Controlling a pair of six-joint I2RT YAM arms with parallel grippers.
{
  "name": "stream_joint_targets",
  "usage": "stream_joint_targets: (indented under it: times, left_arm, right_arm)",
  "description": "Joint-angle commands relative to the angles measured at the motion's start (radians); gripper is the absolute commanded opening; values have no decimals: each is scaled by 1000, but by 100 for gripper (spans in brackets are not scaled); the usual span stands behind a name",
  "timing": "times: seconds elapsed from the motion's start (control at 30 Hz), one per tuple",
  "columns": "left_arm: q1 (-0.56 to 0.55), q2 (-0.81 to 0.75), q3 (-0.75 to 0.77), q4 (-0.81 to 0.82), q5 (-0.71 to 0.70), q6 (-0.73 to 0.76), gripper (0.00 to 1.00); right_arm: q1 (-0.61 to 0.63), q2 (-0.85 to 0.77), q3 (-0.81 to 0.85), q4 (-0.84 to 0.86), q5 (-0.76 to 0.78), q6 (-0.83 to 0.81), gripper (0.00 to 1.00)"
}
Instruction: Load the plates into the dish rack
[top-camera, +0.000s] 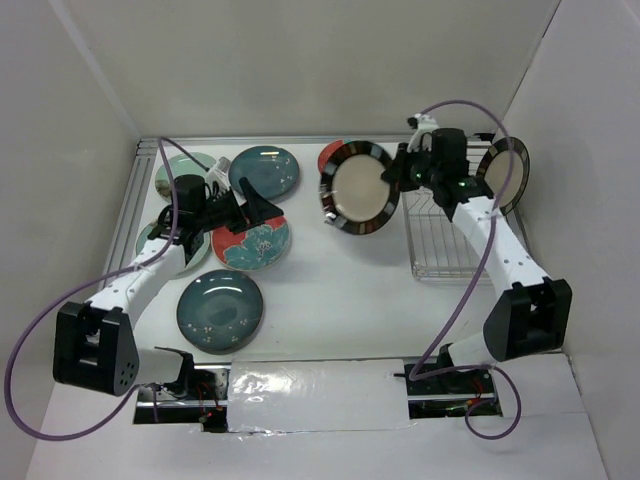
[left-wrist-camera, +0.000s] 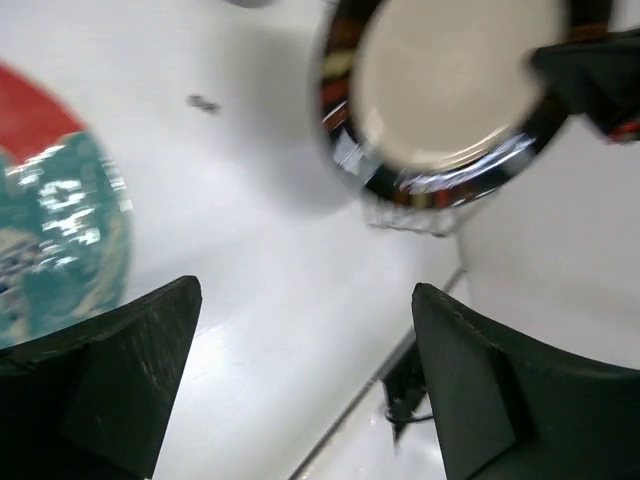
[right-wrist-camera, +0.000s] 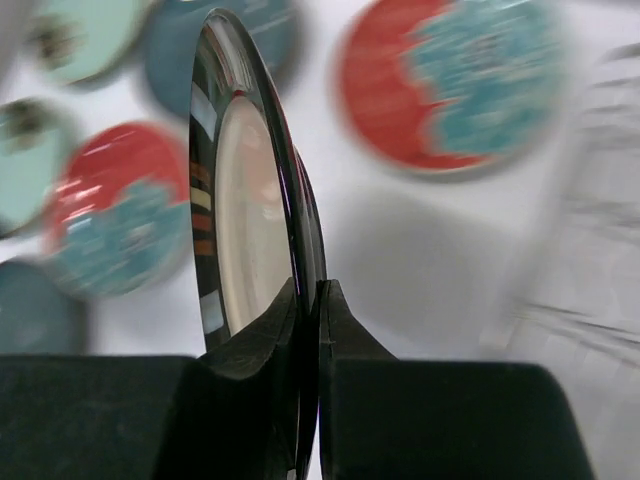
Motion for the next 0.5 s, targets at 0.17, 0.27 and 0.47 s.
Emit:
stream_joint_targets:
  times: [0.17,0.27,0.47]
  left_arm:
    - [19,-97,24,-438,-323,249,99]
    - [39,-109,-7,-456,-334,280,99]
    - [39,-118,-29,-435,-334,300,99]
  right_arm:
    - [-166,-178,65,238,542,-340,0]
    - [-213,-216,6,381,622,-391,0]
    - [-318,-216,-43,492,622,-491,0]
